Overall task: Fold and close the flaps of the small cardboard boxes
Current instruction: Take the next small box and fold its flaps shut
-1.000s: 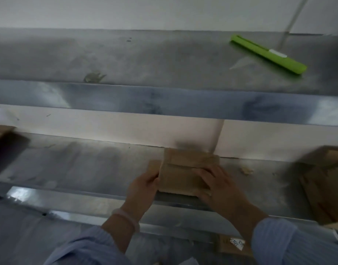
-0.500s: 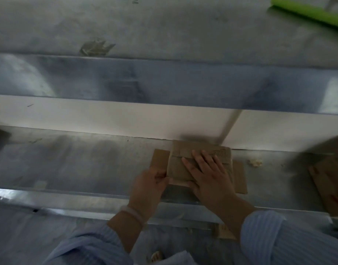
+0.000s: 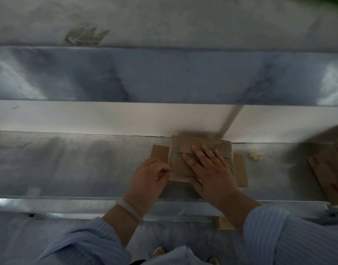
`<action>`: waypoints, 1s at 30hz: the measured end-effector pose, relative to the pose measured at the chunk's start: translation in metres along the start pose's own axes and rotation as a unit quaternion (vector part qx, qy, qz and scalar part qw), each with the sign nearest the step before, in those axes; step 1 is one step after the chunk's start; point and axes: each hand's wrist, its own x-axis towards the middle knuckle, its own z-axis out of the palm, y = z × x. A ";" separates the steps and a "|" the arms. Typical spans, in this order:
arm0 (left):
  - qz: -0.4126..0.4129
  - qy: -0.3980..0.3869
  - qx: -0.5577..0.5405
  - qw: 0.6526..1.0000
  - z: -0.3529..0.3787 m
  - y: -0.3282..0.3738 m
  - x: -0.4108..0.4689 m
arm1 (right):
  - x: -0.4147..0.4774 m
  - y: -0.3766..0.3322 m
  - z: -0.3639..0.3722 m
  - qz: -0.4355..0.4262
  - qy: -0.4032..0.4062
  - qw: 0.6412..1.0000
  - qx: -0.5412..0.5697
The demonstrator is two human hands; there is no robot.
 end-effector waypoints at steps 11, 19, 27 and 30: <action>-0.197 -0.116 -0.137 0.964 0.017 -0.006 0.023 | -0.013 -0.006 -0.003 -0.018 0.069 0.983 0.171; -0.113 -0.098 -0.041 0.988 0.022 0.001 0.024 | -0.034 0.032 -0.019 0.342 0.063 0.878 0.328; 0.063 -0.109 0.192 0.973 0.025 0.027 0.039 | -0.044 0.050 -0.015 0.465 0.027 0.643 0.608; 0.064 -0.107 0.270 0.955 0.031 0.030 0.035 | -0.044 0.058 -0.013 0.488 0.020 0.565 0.666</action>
